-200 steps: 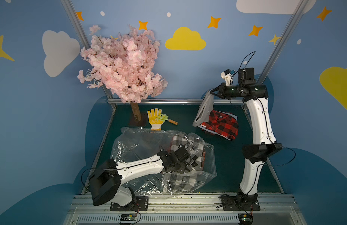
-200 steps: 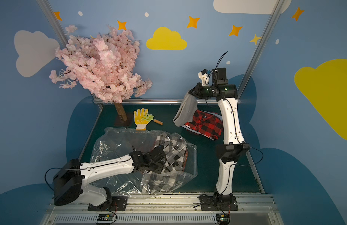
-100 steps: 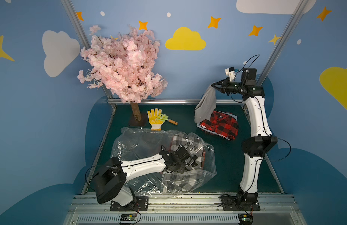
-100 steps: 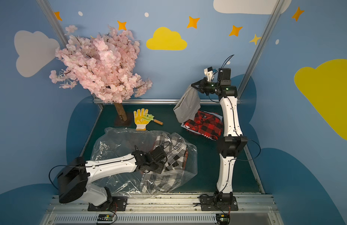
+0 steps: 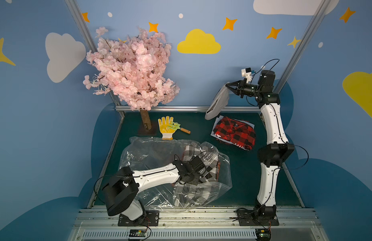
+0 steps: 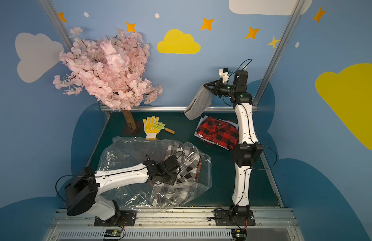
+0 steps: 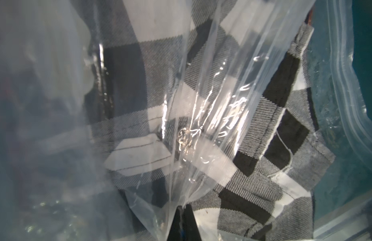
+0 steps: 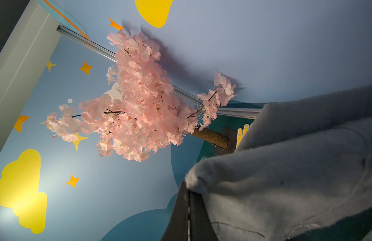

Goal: Take the shirt out of the vacuum bag
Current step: Place the shirt at the center of the board.

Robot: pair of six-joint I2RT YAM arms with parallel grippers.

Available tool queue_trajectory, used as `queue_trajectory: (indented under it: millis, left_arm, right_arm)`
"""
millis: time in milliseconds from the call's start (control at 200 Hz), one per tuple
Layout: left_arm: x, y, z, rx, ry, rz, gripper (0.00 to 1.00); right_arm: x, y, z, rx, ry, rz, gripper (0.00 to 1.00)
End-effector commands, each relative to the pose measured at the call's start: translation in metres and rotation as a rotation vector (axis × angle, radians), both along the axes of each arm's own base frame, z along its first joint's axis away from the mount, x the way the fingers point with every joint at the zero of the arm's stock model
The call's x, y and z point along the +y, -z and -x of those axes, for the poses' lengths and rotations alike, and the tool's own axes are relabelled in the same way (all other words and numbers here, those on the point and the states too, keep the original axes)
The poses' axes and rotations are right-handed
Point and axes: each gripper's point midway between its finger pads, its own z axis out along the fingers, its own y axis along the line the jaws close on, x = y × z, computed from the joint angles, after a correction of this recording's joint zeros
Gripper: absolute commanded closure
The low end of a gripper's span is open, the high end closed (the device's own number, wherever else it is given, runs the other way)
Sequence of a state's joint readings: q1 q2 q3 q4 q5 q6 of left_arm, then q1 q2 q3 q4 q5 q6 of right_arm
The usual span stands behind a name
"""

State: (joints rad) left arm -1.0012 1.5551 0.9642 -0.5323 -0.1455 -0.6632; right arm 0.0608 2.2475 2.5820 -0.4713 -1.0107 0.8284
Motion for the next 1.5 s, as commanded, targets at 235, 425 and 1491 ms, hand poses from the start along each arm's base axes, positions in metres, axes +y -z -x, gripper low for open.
queue_trajectory:
  millis: [235,425,1491]
  left_arm:
    - [0.002,0.012,0.006,0.059,-0.009,-0.019,0.97]
    - [-0.004,0.016,0.007,0.075,-0.001,-0.017,0.97]
    - [-0.013,0.02,0.016,0.078,0.029,-0.042,0.97]
  right_arm:
    - [-0.072,0.066,0.013,0.117,0.068,0.015,1.0]
    - [-0.088,0.066,0.024,0.101,0.062,0.002,1.0]
    - [-0.229,0.133,0.063,0.151,0.217,-0.276,1.0]
